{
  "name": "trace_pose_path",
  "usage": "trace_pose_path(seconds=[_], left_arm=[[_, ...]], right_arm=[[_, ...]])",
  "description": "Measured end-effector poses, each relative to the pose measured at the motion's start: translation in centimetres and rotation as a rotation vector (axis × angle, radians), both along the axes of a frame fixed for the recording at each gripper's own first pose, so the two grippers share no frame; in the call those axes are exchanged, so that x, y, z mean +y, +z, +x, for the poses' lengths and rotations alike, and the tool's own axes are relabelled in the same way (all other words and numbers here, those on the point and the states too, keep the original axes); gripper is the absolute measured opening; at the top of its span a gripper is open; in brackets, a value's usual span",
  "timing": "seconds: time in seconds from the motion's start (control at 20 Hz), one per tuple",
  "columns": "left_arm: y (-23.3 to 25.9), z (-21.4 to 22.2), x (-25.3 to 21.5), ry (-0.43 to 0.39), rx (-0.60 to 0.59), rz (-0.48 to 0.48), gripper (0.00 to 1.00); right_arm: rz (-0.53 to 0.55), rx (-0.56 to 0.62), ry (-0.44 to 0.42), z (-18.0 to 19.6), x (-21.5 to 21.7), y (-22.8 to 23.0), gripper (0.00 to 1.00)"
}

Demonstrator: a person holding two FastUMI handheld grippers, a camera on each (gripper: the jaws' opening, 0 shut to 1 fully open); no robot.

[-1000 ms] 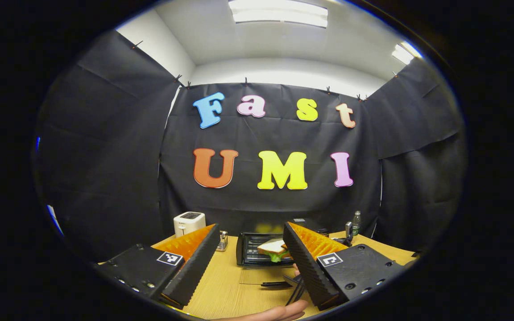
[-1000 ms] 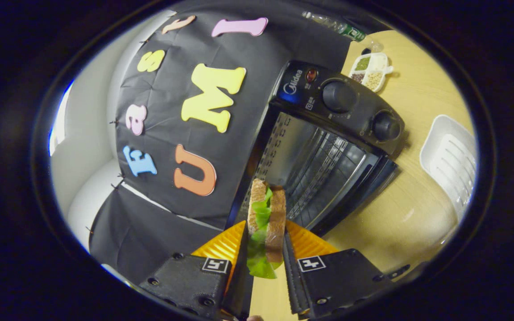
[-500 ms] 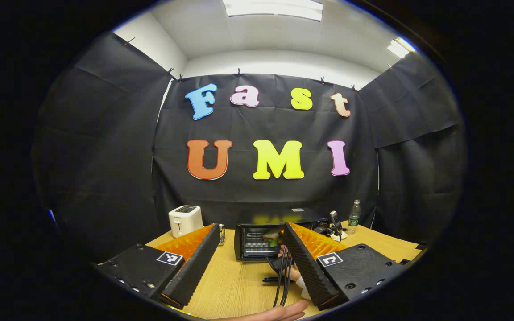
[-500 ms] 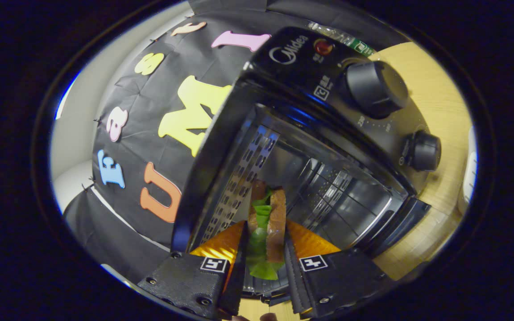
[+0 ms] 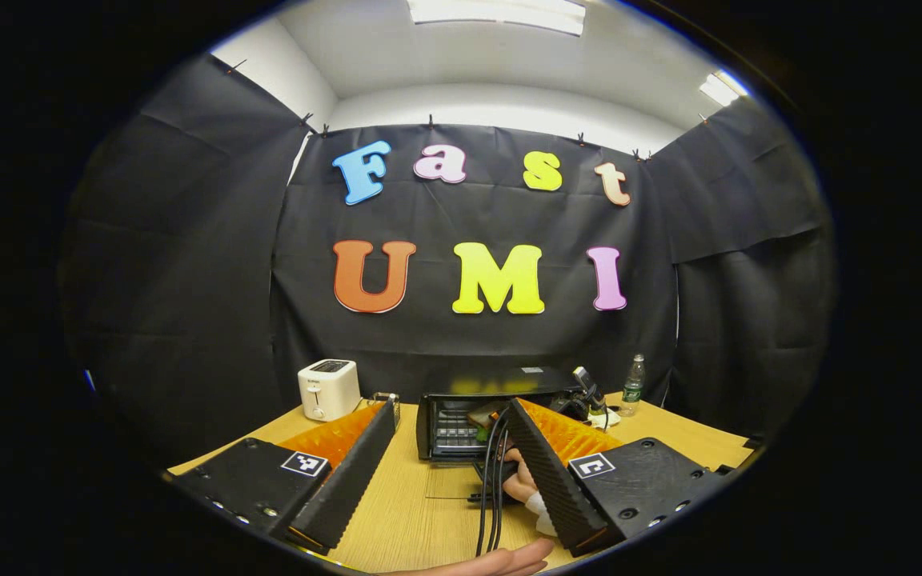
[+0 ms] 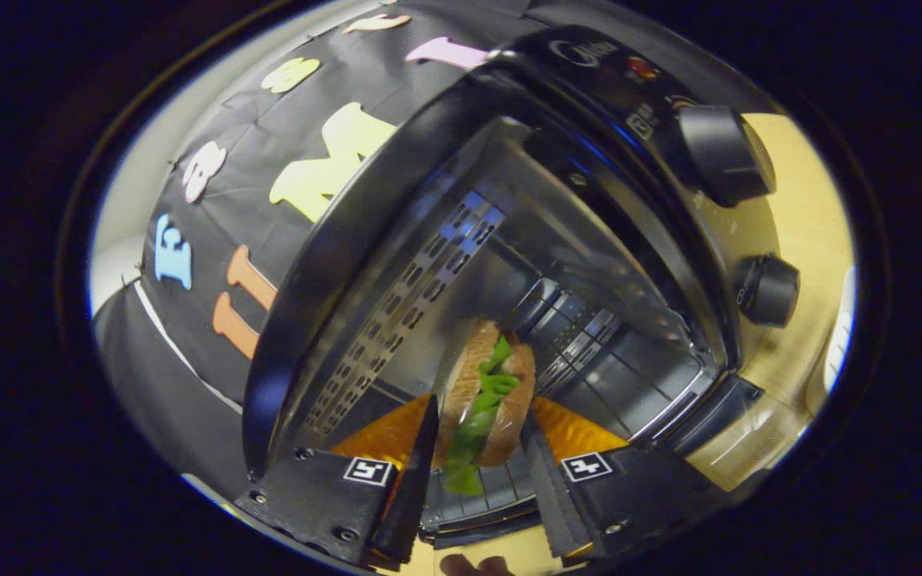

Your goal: Open the electric oven with the left hand, put the food in, and close the electric oven.

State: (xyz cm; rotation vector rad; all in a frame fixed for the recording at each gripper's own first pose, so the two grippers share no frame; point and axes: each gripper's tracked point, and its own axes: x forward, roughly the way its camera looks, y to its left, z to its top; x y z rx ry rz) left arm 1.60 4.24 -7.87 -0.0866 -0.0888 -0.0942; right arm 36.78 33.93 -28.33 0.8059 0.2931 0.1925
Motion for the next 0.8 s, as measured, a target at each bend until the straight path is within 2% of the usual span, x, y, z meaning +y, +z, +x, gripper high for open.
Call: trace_pose_path(seconds=[0.15,0.35,0.4,0.45,0.55,0.6,0.65,0.8], left_arm=[[-0.4,0.0,0.3,0.003,0.01,-0.005,0.94],[-0.6,0.2,1.4,0.017,0.012,-0.014,0.94],[-0.7,0.3,1.6,0.02,0.014,-0.017,0.94],[-0.8,0.3,1.8,0.024,0.018,-0.021,0.94],[-1.0,0.2,2.1,0.028,0.022,-0.029,0.94],[-1.1,0.2,2.2,0.03,0.024,-0.033,0.94],[-1.3,0.2,2.3,0.032,0.027,-0.035,0.94],[-1.5,0.2,3.0,0.05,0.032,-0.032,0.94]], right_arm=[[-0.088,-0.002,0.011,-0.1,0.5,-0.2,0.73],[-0.215,0.021,0.064,-0.3,1.7,-0.6,0.78],[-0.234,0.027,0.091,-0.4,2.2,-0.6,0.7],[-0.265,0.016,0.127,-0.5,2.9,-0.5,0.85],[-0.424,0.019,0.16,-1.0,3.0,-1.4,1.0],[-0.503,0.015,0.157,-0.7,3.0,-1.6,0.92],[-0.561,0.021,0.157,-0.8,2.9,-1.7,1.0],[-0.662,0.039,0.17,-1.3,2.9,-2.0,1.0]])
